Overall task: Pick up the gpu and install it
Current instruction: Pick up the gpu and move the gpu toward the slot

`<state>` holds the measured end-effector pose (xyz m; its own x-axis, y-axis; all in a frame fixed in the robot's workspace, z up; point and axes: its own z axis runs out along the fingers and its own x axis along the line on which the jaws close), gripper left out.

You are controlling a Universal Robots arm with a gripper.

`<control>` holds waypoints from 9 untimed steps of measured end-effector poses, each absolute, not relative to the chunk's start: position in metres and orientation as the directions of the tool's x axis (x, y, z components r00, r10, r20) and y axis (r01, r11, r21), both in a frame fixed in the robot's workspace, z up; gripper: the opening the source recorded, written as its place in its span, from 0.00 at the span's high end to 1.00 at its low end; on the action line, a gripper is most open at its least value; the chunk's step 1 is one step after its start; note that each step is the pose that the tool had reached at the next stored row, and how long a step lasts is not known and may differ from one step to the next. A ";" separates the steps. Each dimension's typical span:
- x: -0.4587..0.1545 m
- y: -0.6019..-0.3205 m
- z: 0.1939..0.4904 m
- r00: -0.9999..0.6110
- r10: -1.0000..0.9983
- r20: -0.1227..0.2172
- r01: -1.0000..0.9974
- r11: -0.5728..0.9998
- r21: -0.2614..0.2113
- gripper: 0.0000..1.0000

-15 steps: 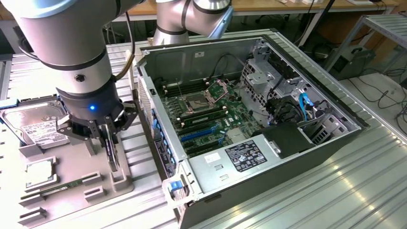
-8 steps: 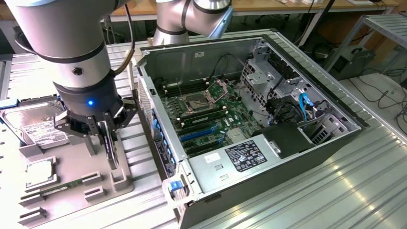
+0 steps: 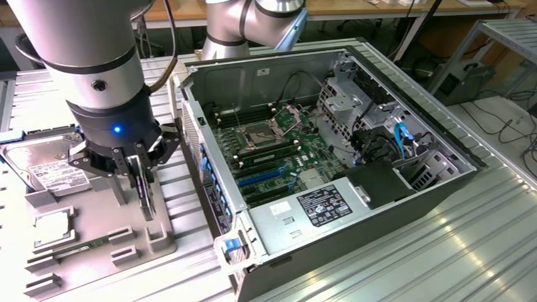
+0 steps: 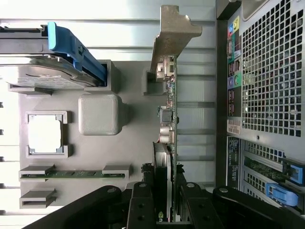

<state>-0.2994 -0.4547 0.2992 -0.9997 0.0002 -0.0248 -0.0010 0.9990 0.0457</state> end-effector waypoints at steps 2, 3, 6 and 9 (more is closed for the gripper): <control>-0.299 -0.455 0.301 -1.000 0.000 -0.025 -0.001 0.999 0.046 0.73; -0.299 -0.455 0.303 -1.000 0.000 -0.025 -0.001 0.999 0.046 0.73; -0.299 -0.455 0.306 -1.000 0.000 -0.025 -0.001 0.999 0.046 0.73; -0.299 -0.455 0.310 -1.000 0.000 -0.025 -0.001 0.999 0.046 0.73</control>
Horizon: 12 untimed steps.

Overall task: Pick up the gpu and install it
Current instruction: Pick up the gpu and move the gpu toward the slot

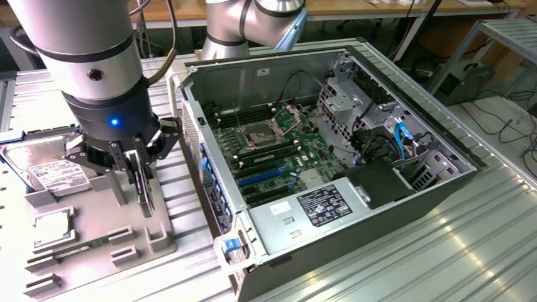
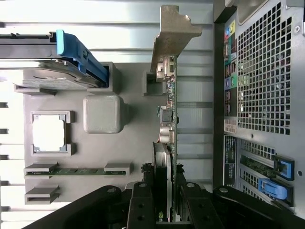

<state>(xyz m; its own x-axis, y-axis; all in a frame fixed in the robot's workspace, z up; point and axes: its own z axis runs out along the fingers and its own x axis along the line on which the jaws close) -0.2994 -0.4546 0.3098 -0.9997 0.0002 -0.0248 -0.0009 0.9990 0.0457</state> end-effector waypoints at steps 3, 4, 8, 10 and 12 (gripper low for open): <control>-0.299 -0.455 0.313 -1.000 0.000 -0.025 -0.001 0.999 0.046 0.73; -0.299 -0.455 0.315 -1.000 0.000 -0.025 -0.001 0.999 0.046 0.73; -0.299 -0.455 0.320 -1.000 0.000 -0.025 -0.001 0.999 0.046 0.73; -0.299 -0.455 0.322 -1.000 0.000 -0.025 -0.001 0.999 0.046 0.73; -0.299 -0.455 0.325 -1.000 0.000 -0.025 -0.001 0.999 0.046 0.73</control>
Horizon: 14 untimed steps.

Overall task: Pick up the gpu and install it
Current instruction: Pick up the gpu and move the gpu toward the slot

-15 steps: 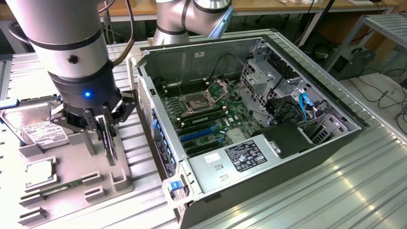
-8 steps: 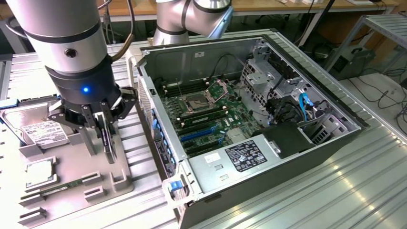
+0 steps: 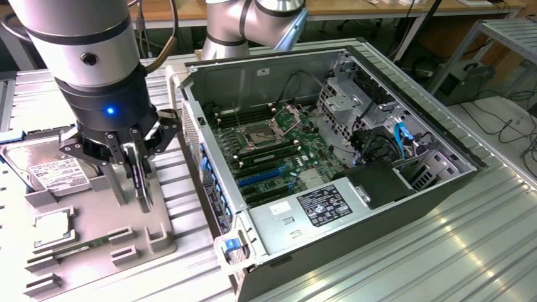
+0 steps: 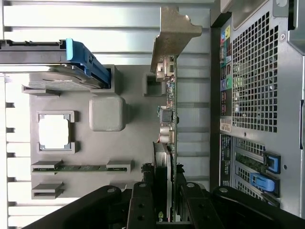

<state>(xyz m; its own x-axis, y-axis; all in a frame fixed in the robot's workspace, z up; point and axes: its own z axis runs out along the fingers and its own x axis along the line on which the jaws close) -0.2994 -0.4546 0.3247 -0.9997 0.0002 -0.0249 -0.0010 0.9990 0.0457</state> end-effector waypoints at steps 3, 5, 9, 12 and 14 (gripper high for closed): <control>-0.299 -0.455 0.331 -1.000 0.000 -0.025 -0.001 0.999 0.046 0.73; -0.299 -0.455 0.334 -1.000 0.000 -0.025 -0.001 0.999 0.046 0.73; -0.299 -0.455 0.340 -1.000 0.000 -0.025 -0.001 0.999 0.046 0.73; -0.299 -0.455 0.344 -1.000 0.000 -0.025 -0.001 0.999 0.046 0.73; -0.299 -0.455 0.347 -1.000 0.000 -0.025 -0.001 0.999 0.046 0.73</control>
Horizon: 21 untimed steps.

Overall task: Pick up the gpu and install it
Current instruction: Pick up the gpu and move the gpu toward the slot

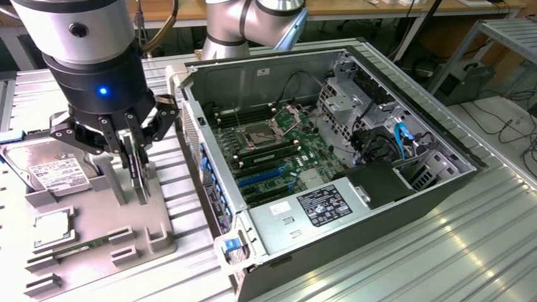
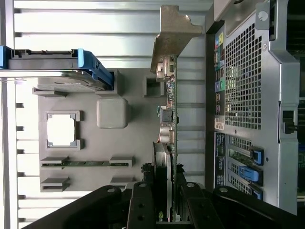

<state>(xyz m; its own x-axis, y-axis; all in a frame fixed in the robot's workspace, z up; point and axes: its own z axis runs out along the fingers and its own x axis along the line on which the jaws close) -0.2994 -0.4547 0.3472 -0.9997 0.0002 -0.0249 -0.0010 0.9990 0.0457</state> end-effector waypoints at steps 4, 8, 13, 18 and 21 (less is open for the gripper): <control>-0.299 -0.455 0.355 -1.000 0.000 -0.025 -0.001 0.999 0.046 0.73; -0.299 -0.455 0.363 -1.000 0.000 -0.025 -0.001 0.999 0.046 0.73; -0.299 -0.455 0.372 -1.000 0.000 -0.025 -0.001 0.999 0.046 0.73; -0.299 -0.455 0.382 -1.000 0.000 -0.025 -0.001 0.999 0.045 0.73; -0.299 -0.455 0.387 -1.000 0.000 -0.025 -0.001 0.999 0.045 0.73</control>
